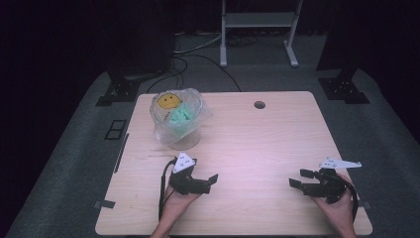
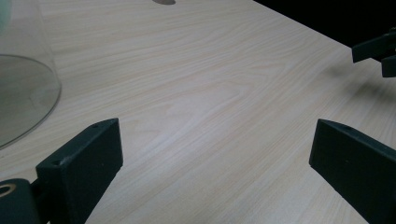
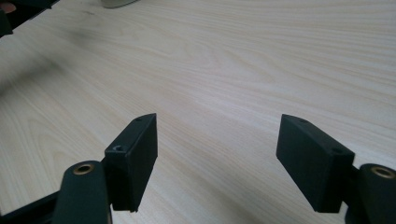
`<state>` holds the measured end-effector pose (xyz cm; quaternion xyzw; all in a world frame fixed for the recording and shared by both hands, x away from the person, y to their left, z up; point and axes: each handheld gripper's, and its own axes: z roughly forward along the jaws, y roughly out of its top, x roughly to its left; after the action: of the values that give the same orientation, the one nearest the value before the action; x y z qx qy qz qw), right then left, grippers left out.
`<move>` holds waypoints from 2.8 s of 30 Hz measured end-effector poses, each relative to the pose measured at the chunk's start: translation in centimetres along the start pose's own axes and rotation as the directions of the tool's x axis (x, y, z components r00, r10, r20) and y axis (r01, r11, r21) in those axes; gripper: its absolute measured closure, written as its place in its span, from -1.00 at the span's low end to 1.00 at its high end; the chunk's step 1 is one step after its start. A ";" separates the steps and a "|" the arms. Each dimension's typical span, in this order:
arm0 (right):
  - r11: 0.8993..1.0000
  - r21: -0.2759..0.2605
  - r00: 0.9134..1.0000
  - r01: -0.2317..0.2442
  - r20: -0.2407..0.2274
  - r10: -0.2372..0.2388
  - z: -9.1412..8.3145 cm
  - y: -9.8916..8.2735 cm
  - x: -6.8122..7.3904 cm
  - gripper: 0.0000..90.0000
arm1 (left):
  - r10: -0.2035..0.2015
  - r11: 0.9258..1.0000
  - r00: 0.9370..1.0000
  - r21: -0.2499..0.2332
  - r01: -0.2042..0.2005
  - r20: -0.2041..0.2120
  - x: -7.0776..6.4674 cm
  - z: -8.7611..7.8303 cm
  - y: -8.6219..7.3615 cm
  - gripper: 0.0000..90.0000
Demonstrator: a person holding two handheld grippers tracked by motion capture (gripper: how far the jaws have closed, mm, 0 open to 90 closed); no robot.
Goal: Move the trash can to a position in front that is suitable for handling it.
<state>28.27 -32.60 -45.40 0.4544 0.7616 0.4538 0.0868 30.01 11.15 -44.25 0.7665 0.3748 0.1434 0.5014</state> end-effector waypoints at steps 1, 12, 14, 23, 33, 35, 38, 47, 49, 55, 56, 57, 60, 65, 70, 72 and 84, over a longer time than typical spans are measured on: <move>1.000 -0.002 1.000 -0.006 -0.001 0.006 0.0 0.0 -0.1 -0.37 | -0.001 1.000 1.000 -0.001 0.001 0.001 0.0 -0.1 0.1 -0.97; 1.000 0.001 1.000 -0.019 -0.015 0.019 0.2 0.1 -0.5 -0.39 | 0.003 0.998 0.998 -0.062 -0.006 -0.058 1.4 -3.2 2.7 -0.97; 1.000 0.001 1.000 -0.015 -0.015 0.015 0.3 0.2 -0.4 -0.39 | 0.007 0.997 0.997 -0.073 -0.012 -0.075 1.9 -4.0 3.7 -0.97; 1.000 -0.004 1.000 0.001 -0.017 -0.001 0.1 0.4 0.2 -0.40 | -0.037 0.989 0.983 -0.148 0.010 -0.182 4.9 -7.3 7.7 -0.96; 1.000 -0.008 1.000 0.011 -0.021 -0.011 0.0 0.5 0.3 -0.40 | -0.174 0.978 0.945 -0.159 0.134 -0.275 9.9 -6.7 9.5 -0.91; 1.000 -0.005 1.000 0.010 -0.023 -0.011 0.0 0.5 0.3 -0.40 | -0.204 0.974 0.936 -0.155 0.165 -0.287 10.8 -6.2 9.8 -0.90; 1.000 -0.004 1.000 0.014 -0.023 -0.014 0.1 0.5 0.4 -0.40 | -0.226 0.971 0.923 -0.142 0.190 -0.311 11.9 -5.5 10.2 -0.81; 1.000 -0.002 1.000 0.015 -0.022 -0.015 0.0 0.4 0.7 -0.40 | -0.309 0.951 0.892 -0.122 0.285 -0.330 14.5 -4.1 10.2 -0.58; 1.000 -0.002 1.000 0.014 -0.022 -0.014 0.0 0.4 0.7 -0.40 | -0.316 0.949 0.891 -0.108 0.297 -0.327 14.8 -3.8 10.1 -0.51; 1.000 0.002 1.000 0.018 -0.021 -0.018 0.1 0.3 0.8 -0.39 | -0.305 0.952 0.896 -0.084 0.294 -0.323 15.3 -3.5 9.8 -0.26; 1.000 0.001 1.000 0.018 -0.021 -0.018 0.1 0.3 0.8 -0.39 | -0.295 0.955 0.899 -0.077 0.285 -0.325 15.3 -3.5 9.9 -0.24; 1.000 0.001 1.000 0.017 -0.021 -0.017 0.1 0.3 0.8 -0.39 | -0.282 0.959 0.901 -0.066 0.276 -0.331 15.2 -3.6 10.1 -0.22; 1.000 0.004 1.000 0.015 -0.022 -0.015 0.2 0.3 0.9 -0.39 | -0.248 0.968 0.914 -0.037 0.250 -0.321 14.9 -3.6 10.2 -0.19; 1.000 0.003 1.000 0.014 -0.020 -0.014 0.2 0.2 0.9 -0.39 | -0.223 0.974 0.935 -0.019 0.226 -0.277 14.1 -3.8 10.0 -0.17; 1.000 0.004 1.000 0.011 -0.018 -0.010 0.2 0.2 0.9 -0.39 | -0.180 0.982 0.952 0.009 0.188 -0.249 12.9 -4.2 9.7 -0.17; 1.000 0.004 1.000 0.010 -0.019 -0.009 0.2 0.2 0.9 -0.39 | -0.172 0.983 0.956 0.016 0.181 -0.239 12.6 -4.3 9.6 -0.17; 1.000 0.001 1.000 0.004 -0.023 -0.004 0.2 0.1 0.9 -0.39 | -0.124 0.990 0.974 0.043 0.135 -0.189 10.6 -5.2 9.2 -0.16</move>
<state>27.94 -31.78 -45.22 0.4477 0.7637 0.4584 0.0785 38.07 20.28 -35.46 0.7374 0.4728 0.1708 0.4512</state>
